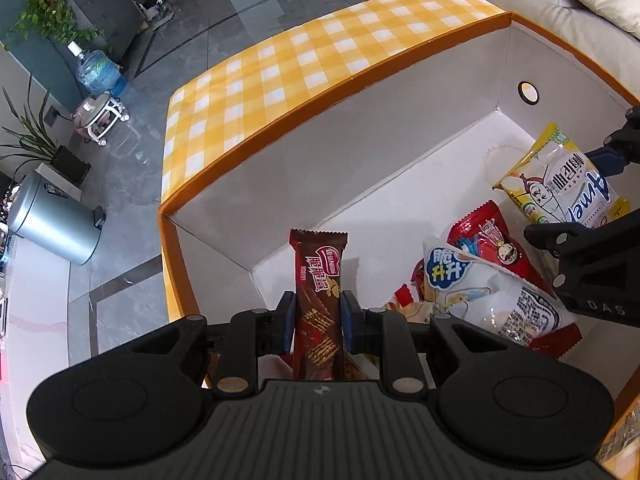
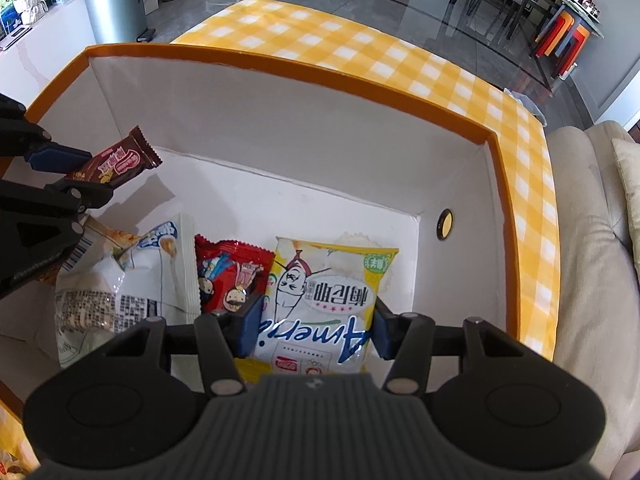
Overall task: Organize snacks
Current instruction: 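Open both tools to drop the wafer bar and yellow bag into the box, then withdraw both tools from the box back toward the remaining snacks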
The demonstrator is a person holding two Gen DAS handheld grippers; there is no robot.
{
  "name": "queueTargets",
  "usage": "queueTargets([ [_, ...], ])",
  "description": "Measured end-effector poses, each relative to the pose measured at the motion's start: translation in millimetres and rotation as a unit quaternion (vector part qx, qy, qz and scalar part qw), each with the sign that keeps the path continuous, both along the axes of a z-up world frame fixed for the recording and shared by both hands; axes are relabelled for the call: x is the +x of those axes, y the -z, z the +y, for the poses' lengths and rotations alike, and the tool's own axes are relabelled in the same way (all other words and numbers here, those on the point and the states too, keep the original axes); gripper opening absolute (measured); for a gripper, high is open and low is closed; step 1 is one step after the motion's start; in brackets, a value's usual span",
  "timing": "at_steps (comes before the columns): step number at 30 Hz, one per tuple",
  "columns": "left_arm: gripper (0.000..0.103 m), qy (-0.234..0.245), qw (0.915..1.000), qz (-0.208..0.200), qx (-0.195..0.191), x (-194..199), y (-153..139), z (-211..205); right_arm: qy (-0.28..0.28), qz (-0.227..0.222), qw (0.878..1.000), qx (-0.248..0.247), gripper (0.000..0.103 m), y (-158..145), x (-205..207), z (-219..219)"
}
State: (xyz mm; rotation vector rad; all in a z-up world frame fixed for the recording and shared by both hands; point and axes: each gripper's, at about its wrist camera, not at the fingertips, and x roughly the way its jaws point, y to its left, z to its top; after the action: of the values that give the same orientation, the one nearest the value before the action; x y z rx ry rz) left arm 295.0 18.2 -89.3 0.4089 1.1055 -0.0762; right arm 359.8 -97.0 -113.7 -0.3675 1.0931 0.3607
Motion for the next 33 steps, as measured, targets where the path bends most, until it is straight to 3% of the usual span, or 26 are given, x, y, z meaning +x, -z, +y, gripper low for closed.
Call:
queueTargets([
  [10,0.034,-0.001,0.9999,-0.016,-0.004,-12,-4,-1,0.006,-0.005,1.0,0.004,0.054,-4,-12,-4],
  [12,0.038,-0.007,0.9996,-0.026,-0.009,-16,-9,0,0.008,-0.014,1.0,0.007,0.062,-8,-15,-5],
  [18,0.041,-0.018,0.9984,-0.05,-0.021,-28,-22,0,0.008,-0.034,0.999,0.019,0.067,-22,-29,-6],
  [26,0.049,-0.02,0.9952,-0.084,-0.045,-52,-55,0,0.015,-0.059,0.997,0.036,0.075,-48,-50,-13],
  [33,0.05,-0.018,0.9897,-0.121,-0.075,-92,-79,-6,0.035,-0.096,0.992,0.077,0.076,-72,-91,-26],
])
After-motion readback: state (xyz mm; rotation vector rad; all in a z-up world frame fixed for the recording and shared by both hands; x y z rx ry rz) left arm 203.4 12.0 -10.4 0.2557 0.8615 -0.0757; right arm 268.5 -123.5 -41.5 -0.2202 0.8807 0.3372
